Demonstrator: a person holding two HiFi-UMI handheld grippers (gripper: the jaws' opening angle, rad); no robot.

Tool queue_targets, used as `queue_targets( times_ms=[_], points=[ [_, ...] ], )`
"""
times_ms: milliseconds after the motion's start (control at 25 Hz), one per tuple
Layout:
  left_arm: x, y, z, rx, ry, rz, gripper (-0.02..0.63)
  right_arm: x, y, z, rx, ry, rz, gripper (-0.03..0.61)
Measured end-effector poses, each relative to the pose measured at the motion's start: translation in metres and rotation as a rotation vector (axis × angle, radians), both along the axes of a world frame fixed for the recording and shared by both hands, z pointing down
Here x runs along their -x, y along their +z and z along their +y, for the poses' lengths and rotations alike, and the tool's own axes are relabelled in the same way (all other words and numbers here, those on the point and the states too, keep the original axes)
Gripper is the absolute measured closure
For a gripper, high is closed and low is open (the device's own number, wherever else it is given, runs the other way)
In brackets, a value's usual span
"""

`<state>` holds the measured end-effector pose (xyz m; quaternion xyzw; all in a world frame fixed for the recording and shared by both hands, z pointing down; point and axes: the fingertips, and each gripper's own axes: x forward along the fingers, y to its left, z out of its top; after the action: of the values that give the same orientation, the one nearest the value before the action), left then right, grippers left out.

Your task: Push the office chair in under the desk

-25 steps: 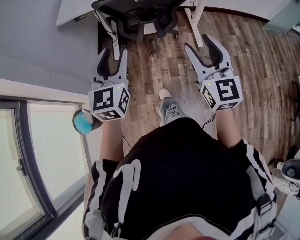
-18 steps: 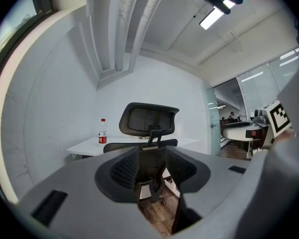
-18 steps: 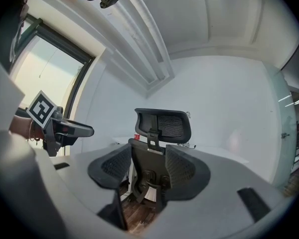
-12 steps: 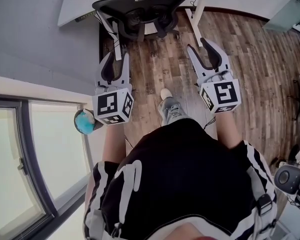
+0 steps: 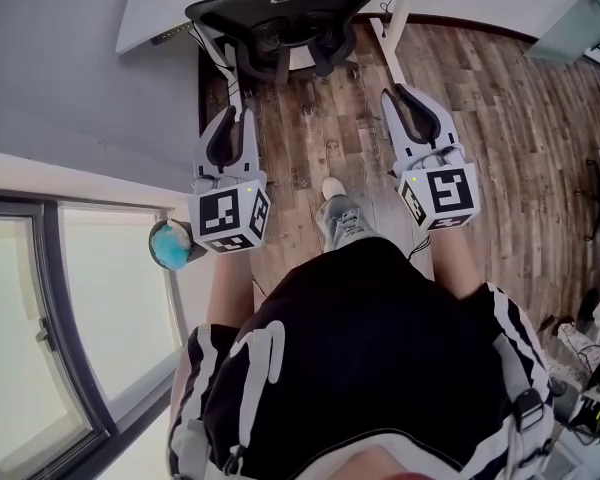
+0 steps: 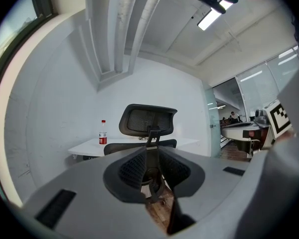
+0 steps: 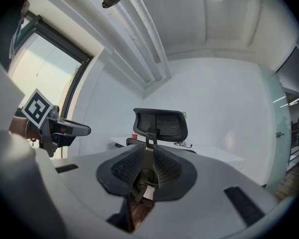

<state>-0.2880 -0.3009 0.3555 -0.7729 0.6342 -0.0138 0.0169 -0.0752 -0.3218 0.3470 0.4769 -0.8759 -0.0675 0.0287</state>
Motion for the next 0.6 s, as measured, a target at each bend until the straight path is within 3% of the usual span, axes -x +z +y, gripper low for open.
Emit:
queue_targets(
  times_ms=[600],
  points=[
    [0.006,-0.0001,0.0011,0.006,-0.025,0.03,0.606,-0.0017,-0.0033,0.0013,-0.013,0.019,-0.042,0.568]
  ],
)
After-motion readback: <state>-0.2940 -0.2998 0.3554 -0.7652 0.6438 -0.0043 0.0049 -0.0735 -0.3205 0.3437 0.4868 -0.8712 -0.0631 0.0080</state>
